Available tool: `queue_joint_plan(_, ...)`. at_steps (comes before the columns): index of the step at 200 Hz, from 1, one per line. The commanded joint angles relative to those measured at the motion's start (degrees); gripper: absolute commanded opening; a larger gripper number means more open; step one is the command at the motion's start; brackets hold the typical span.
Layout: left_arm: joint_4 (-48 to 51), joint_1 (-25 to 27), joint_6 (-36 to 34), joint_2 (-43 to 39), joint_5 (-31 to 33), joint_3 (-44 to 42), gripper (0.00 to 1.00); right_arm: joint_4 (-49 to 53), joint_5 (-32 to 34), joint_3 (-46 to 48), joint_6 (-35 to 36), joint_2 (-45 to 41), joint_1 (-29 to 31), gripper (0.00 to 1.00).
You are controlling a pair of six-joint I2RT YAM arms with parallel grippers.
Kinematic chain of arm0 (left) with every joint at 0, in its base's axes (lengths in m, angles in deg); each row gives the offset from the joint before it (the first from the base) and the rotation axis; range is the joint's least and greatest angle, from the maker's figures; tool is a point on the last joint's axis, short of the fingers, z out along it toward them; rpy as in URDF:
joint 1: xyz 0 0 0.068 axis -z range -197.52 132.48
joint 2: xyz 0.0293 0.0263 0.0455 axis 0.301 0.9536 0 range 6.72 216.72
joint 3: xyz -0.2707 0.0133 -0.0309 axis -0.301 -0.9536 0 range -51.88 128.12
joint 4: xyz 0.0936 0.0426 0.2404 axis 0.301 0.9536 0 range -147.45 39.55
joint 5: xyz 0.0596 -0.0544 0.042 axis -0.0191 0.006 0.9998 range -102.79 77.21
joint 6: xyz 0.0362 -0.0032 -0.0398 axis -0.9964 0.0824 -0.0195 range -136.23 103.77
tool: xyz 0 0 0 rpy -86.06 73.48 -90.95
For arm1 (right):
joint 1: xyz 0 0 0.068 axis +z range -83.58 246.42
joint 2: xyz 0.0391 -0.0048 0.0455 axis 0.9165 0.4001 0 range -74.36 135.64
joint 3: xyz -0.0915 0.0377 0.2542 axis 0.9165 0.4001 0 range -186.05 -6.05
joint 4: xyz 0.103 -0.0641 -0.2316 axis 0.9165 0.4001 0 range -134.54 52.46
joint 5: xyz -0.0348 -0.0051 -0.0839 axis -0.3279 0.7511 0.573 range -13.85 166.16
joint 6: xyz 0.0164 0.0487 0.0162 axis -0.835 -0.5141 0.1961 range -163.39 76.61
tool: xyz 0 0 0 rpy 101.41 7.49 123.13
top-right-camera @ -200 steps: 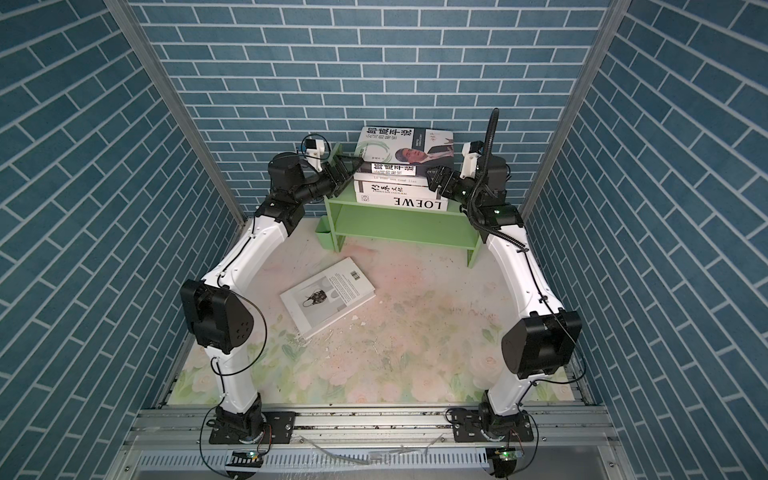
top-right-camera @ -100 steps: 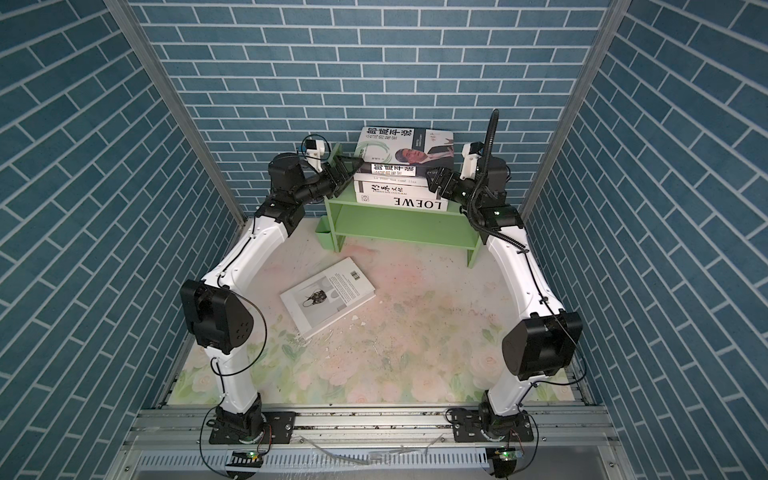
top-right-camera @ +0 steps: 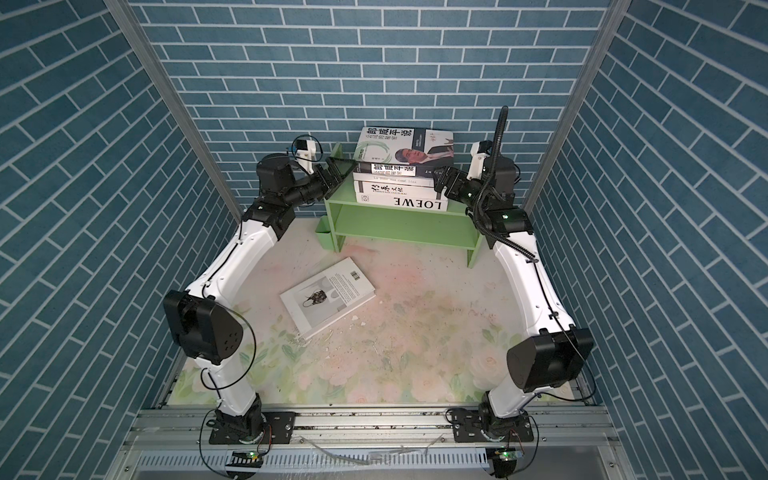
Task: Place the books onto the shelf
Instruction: 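Withdraw both grippers from the stack and lower them toward the table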
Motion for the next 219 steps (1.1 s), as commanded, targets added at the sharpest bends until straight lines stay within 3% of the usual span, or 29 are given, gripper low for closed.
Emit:
queue_joint_plan(1, 0.50, -0.52, -3.53, -4.43, 1.40, -3.24, 1.00, 2.54, 2.75, 1.17, 2.49, -3.07, 0.17, 0.93)
queue_joint_plan(30, 1.42, -0.52, -5.77, -9.64, 1.72, -8.96, 0.99, 3.67, 2.78, 4.15, 2.06, -5.99, 0.17, 0.93)
queue_joint_plan(58, 1.70, -0.52, -7.05, -18.00, 6.32, -19.60, 1.00, 4.63, 1.21, 9.61, 0.55, -9.87, 0.54, 0.92)
queue_joint_plan(101, 11.09, -0.61, -11.56, -31.91, 18.26, -34.91, 1.00, 3.26, 0.98, 21.66, 0.84, -18.10, 4.51, 0.93)
queue_joint_plan(123, 13.85, -0.69, -11.13, -38.02, 23.47, -43.11, 1.00, 0.76, 2.22, 28.01, -0.23, -20.69, 7.67, 0.99)
queue_joint_plan(168, 19.50, -1.56, -7.37, -48.24, 34.69, -56.97, 1.00, -7.64, 4.17, 39.77, -6.64, -19.72, 12.67, 0.99)
queue_joint_plan(191, 21.54, -5.80, -9.49, -49.97, 34.17, -59.54, 1.00, -13.33, 4.00, 44.67, -11.56, -16.69, 15.16, 0.99)
queue_joint_plan(219, 17.89, -12.64, -12.09, -46.67, 24.62, -62.27, 1.00, -21.51, 4.86, 49.59, -18.20, -12.22, 18.39, 0.99)
